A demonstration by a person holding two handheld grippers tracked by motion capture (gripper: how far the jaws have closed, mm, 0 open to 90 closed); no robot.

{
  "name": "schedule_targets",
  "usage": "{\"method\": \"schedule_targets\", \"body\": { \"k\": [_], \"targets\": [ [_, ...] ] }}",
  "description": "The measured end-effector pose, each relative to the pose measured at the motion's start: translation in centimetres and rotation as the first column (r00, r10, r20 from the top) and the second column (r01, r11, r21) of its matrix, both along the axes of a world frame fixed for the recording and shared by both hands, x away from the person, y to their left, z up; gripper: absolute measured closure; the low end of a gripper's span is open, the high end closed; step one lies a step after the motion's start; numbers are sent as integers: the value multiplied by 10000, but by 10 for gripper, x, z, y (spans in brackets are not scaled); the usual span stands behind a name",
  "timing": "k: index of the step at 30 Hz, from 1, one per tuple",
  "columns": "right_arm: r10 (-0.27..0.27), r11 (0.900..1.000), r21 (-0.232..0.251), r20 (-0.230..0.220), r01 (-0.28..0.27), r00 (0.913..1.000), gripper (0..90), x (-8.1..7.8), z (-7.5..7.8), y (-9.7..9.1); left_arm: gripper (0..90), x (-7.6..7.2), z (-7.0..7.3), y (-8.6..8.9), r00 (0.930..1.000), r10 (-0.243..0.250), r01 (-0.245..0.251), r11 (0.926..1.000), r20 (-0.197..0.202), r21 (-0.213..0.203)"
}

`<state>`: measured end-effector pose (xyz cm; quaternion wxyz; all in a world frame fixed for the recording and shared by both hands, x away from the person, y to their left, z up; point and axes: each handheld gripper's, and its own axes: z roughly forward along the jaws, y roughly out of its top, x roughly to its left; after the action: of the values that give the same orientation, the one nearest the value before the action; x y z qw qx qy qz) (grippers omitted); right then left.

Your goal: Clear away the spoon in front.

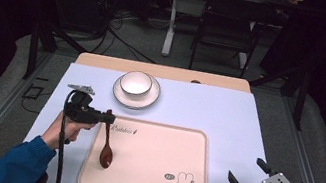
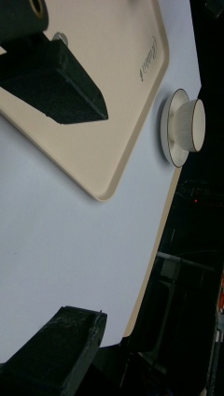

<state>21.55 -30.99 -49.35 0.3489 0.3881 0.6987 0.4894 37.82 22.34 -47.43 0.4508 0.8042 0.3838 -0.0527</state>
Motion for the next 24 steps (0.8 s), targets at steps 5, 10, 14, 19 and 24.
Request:
{"method": "schedule_targets", "body": {
  "k": [5, 10, 14, 19, 24],
  "targets": [
    [7, 10000, -8, -9, -7, 10000, 35, 0, 0, 0, 818, 2, -7, -3, 9993, 361, -361, 9993, 44, -51],
    [19, 10000, -6, -16, -19, 10000, 35, 0, 0, 0, 815, 3, -11, -3, 9981, 607, -606, 9981, 70, -117],
    [23, 10000, -30, 13, -23, 10000, 35, 0, 0, 0, 813, 3, -13, -3, 9971, 759, -759, 9970, 42, -124],
    [33, 10000, -48, 32, -33, 10000, 35, 0, 0, 0, 808, 2, -17, -4, 9958, 917, -916, 9957, 31, -98],
    [30, 10000, -29, 17, -30, 10000, 35, 0, 0, 0, 802, 4, -21, -2, 9945, 1044, -1044, 9945, -24, -80]
  ]
}}
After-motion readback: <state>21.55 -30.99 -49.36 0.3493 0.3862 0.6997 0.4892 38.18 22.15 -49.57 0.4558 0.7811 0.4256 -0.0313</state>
